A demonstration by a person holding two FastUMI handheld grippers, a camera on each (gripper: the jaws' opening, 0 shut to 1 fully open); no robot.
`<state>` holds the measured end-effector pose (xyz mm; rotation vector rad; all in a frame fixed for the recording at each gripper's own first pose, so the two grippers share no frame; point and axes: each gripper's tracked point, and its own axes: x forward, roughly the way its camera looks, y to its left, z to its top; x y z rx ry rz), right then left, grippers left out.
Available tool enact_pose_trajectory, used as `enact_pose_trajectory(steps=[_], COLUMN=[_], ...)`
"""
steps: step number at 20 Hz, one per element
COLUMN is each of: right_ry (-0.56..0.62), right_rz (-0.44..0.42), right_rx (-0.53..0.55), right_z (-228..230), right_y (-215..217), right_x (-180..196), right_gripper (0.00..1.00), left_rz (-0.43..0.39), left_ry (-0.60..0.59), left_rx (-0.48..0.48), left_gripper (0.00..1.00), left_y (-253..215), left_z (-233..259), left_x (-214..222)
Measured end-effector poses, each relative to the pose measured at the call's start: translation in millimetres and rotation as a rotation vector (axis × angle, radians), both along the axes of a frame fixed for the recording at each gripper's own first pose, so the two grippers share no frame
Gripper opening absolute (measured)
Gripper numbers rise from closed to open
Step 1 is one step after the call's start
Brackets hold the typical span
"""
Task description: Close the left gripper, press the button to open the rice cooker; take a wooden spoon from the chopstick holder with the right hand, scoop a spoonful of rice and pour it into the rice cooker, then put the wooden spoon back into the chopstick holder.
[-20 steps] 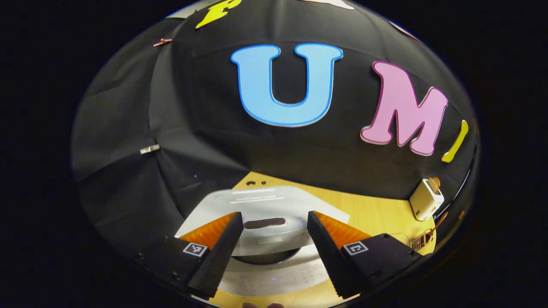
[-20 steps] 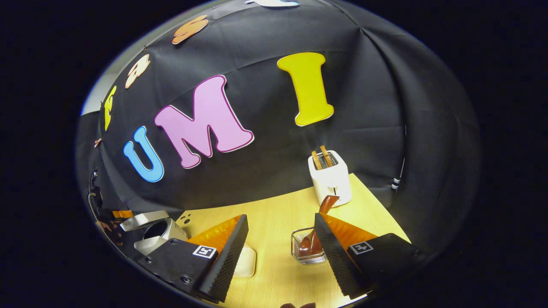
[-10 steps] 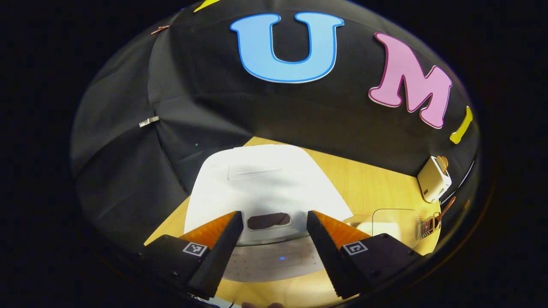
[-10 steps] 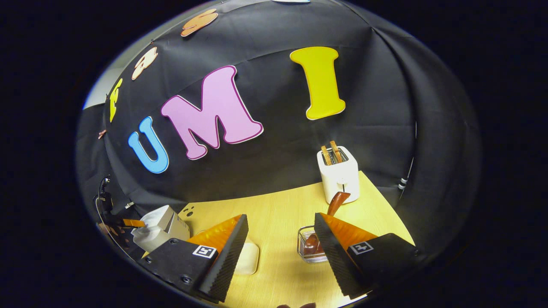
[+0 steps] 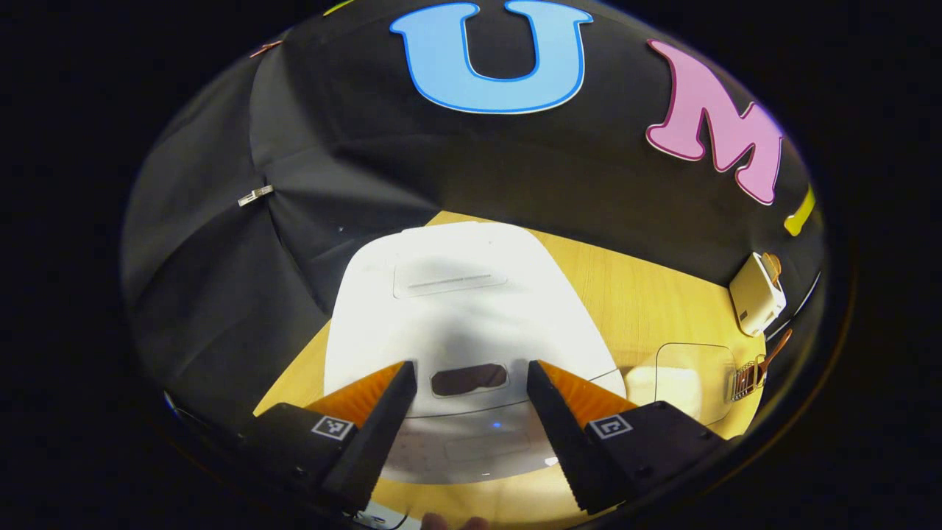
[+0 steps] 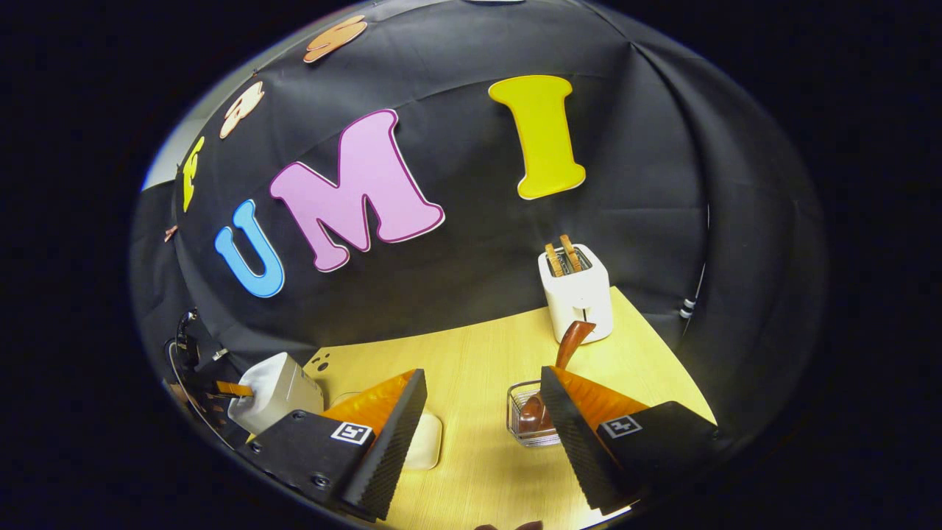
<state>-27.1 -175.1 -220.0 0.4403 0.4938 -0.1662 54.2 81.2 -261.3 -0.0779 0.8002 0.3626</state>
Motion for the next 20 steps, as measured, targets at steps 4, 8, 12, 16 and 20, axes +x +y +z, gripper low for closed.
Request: enact_pose_trajectory(steps=[4, 8, 12, 16, 20], right_ry=[-0.008, -0.018, -0.024, -0.034, -0.057], right_rz=[0.012, 0.014, 0.014, 0.009, 0.025], right_rx=[0.008, 0.011, -0.006, -0.016, -0.035], right_z=[2.8, 7.4, 12.4, 19.0, 30.0], right_y=[9.2, 12.4, 11.6, 9.6, 15.9], right_x=[4.5, 8.2, 5.5, 2.8, 2.8], right_gripper=[0.96, 0.96, 0.96, 0.96, 0.96], left_rz=[0.003, 0.031, 0.047, 0.055, 0.042], left_ry=[-0.09, -0.099, -0.172, -0.276, -0.418], left_rx=[0.042, 0.056, 0.091, 0.091, 0.063], left_gripper=[1.0, 1.0, 0.97, 0.97, 0.98], left_y=[0.4, 3.5, 10.0, 16.0, 6.1], left_z=[-1.8, 5.3, 28.5, 62.7, 105.5], left_x=[0.8, -0.4, -0.6, -0.5, -2.7])
